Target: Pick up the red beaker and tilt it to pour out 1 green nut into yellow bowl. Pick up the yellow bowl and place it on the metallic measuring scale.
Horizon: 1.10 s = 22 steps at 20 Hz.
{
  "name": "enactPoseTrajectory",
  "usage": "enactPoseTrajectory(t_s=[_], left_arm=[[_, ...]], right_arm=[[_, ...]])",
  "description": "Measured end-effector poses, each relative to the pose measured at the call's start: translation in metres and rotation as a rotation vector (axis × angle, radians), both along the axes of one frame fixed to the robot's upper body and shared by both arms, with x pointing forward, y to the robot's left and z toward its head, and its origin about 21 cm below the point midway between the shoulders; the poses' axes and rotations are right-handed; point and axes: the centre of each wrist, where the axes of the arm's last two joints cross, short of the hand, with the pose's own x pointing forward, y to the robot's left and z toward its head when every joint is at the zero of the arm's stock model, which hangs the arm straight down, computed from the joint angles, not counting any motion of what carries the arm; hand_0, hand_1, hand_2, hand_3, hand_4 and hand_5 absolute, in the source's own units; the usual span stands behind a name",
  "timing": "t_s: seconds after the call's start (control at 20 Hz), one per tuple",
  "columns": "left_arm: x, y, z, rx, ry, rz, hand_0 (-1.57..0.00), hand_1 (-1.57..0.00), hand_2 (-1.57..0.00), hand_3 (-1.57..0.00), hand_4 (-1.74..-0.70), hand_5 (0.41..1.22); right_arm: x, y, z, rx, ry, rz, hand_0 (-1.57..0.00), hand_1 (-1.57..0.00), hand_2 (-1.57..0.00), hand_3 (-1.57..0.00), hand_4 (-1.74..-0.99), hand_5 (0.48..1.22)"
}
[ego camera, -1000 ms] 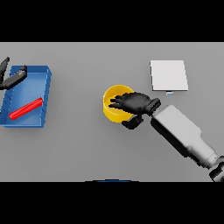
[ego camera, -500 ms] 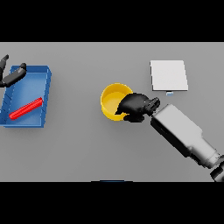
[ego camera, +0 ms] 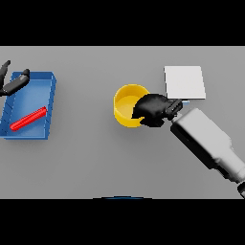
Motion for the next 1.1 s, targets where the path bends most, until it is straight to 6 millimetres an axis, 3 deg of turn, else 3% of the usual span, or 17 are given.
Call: enactPoseTrajectory(t_s=[0.15,0.4,0.7,1.1], left_arm=[[0.000,0.000,0.002,-0.012,-0.008,0.000,0.00,0.00,0.00,0.00,-0.78,0.702],[0.003,0.000,0.007,-0.037,-0.010,0.000,0.00,0.00,0.00,0.00,-0.80,0.704],[0.002,-0.002,0.009,-0.057,0.004,0.019,0.00,0.00,0.00,0.00,-0.83,0.733],[-0.006,-0.002,0.010,-0.056,0.007,0.041,0.00,0.00,0.00,0.00,-0.85,0.761]], right_arm=[[0.002,-0.008,0.017,-0.012,-0.037,-0.033,-1.56,-1.56,-1.43,-1.22,-1.737,1.219],[0.001,-0.020,0.032,-0.015,-0.083,-0.073,-1.52,-1.57,-1.52,-1.18,-1.740,1.219],[0.028,-0.056,0.052,-0.002,-0.181,-0.202,-1.56,-1.57,-1.53,-1.16,-1.741,1.221],[0.062,-0.105,0.047,0.005,-0.251,-0.375,-1.57,-1.57,-1.55,-1.15,-1.741,1.221]])
